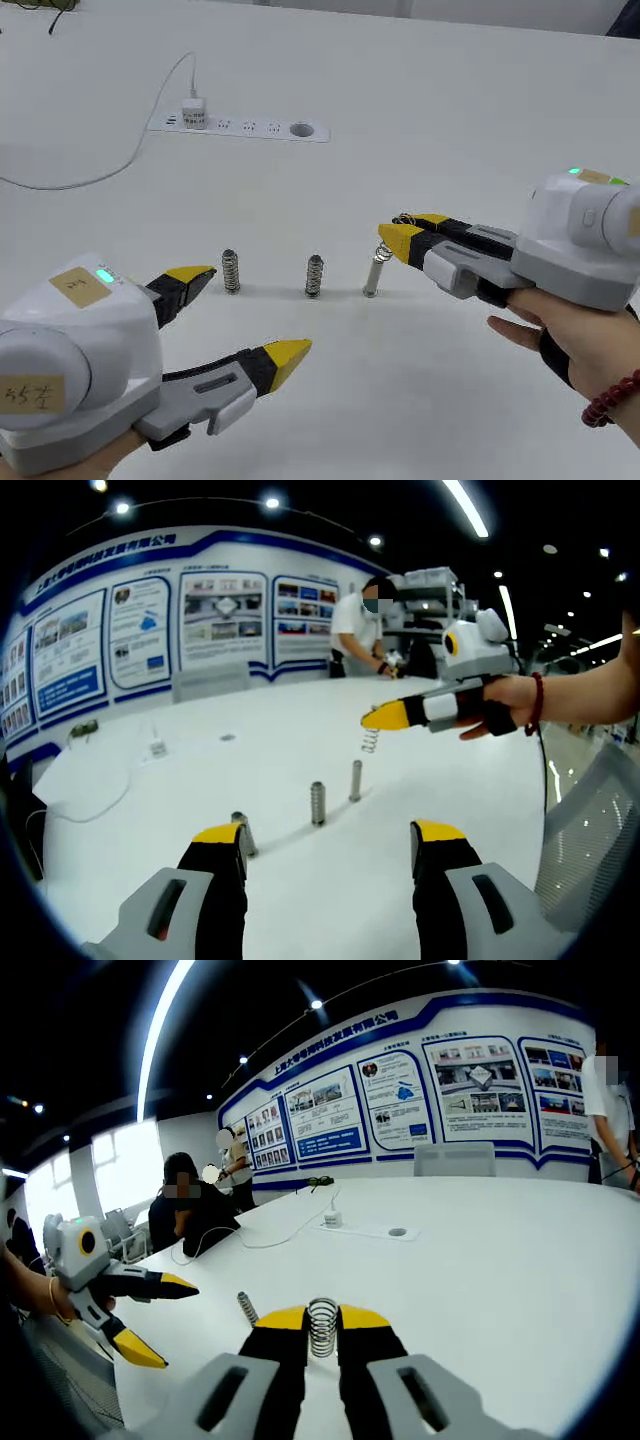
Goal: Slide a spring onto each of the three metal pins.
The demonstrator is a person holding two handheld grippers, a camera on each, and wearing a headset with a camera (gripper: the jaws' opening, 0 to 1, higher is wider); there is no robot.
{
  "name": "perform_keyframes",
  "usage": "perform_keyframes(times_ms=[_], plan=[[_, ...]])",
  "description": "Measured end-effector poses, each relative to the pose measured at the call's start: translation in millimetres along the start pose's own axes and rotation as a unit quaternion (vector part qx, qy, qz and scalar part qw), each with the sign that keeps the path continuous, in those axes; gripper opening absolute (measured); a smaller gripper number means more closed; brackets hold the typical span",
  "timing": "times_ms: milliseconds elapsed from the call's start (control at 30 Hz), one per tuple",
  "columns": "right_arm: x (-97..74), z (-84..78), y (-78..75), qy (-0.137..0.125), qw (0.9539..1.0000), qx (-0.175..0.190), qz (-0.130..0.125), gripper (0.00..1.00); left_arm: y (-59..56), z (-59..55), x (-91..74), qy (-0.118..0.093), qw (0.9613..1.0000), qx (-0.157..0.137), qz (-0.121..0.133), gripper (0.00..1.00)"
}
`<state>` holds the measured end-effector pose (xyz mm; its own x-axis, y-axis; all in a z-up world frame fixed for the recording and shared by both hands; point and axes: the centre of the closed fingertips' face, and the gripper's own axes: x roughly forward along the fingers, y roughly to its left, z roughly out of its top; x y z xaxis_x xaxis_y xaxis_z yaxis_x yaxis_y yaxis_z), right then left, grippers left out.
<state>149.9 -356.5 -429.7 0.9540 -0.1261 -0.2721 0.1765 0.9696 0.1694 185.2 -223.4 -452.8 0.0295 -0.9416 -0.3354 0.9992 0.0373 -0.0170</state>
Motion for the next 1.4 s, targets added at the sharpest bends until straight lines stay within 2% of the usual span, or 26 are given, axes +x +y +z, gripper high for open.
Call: perform_keyframes(times_ms=[267,467,867,1000,1267,1400], plan=[[6.4,-3.2,-8.6,0.003,0.9999,0.002,-0.010,0.12,3.3,-3.6,-0.7,0.005,1.0000,-0.003,0.003,0.76],[11.5,-7.7,-12.8,0.009,0.9999,0.001,-0.014,0.12,4.8,-8.4,-1.7,0.008,0.9998,-0.015,0.007,0.84],[17.3,-19.5,-11.9,0.029,0.9993,-0.021,-0.012,0.12,8.4,-12.5,-3.4,0.010,0.9995,-0.027,0.015,0.93],[18.7,-19.1,-12.3,0.024,0.9993,-0.024,-0.014,0.12,10.2,-13.5,-3.6,0.011,0.9994,-0.028,0.019,0.95],[21.0,-17.9,-9.8,0.026,0.9987,-0.041,-0.018,0.12,12.1,-17.0,-4.2,0.015,0.9991,-0.032,0.022,0.97],[20.9,-17.6,-11.3,0.032,0.9972,-0.064,-0.022,0.12,12.5,-15.7,-4.0,0.011,0.9990,-0.037,0.021,0.96]])
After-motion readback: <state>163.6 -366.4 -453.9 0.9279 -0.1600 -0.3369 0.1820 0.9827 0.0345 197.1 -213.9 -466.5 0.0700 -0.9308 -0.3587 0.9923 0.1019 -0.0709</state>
